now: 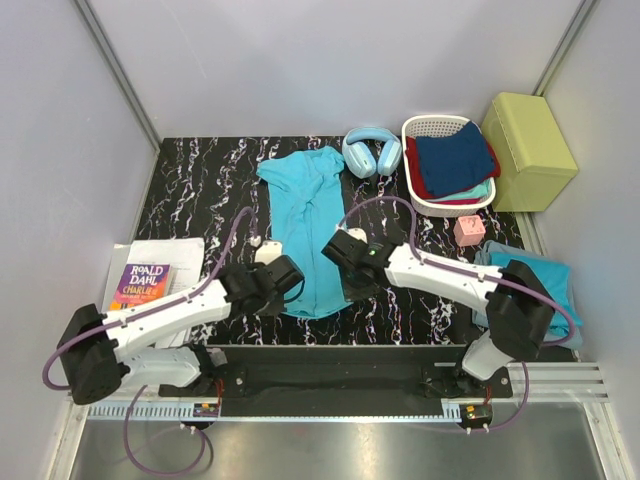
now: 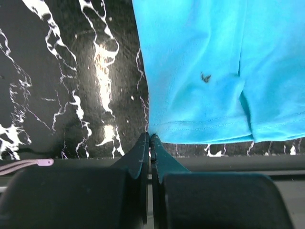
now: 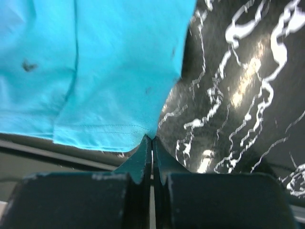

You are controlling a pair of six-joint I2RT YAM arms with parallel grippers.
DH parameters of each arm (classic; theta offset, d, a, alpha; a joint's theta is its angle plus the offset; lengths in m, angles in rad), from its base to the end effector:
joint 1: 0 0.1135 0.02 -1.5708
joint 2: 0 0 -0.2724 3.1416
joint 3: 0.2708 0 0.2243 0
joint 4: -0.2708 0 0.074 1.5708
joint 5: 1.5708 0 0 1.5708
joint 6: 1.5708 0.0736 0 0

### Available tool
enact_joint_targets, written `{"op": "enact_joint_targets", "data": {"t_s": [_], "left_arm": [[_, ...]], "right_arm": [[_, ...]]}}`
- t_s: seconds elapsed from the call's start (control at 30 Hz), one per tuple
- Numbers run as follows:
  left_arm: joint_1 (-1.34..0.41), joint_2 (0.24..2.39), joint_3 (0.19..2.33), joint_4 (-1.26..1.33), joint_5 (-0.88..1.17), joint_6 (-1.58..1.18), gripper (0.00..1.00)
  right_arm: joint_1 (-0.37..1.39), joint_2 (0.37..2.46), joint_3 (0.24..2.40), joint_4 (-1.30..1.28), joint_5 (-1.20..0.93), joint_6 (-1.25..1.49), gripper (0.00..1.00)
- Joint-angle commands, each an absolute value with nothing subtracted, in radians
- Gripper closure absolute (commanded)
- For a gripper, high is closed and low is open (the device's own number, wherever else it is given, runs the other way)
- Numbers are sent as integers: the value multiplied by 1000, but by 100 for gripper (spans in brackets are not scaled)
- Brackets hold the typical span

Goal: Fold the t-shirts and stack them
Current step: Grab the bottom of the folded rectangular tshirt with both arms, then fold the folded rectangular tshirt in 1/3 of the way

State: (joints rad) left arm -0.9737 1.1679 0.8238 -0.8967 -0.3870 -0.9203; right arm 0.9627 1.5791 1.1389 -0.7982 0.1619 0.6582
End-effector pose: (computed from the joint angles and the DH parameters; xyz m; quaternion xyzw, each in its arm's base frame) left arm 0.1258 -0.1357 0.2132 -0.0057 0.9685 -0.0200 0.2481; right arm 0.1761 0.2322 0.2095 -0.1359 0.9736 0.0645 0.1714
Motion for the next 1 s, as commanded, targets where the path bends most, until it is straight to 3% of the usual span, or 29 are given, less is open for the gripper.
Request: {"op": "enact_joint_targets", "data": {"t_s": [0.0,0.37,0.97], "left_arm": [[-957,1207,891,-873,-454,-890,100],[-759,1298,994,-804,-471,-756,100],[-562,1724,1387,-703,-448,-571,100]], "right_arm": [[934,1644,1238,-810,225,597,100],[763,1804,1475,-810,282,480,100],[634,2155,1913,-848,290,426,100]]}}
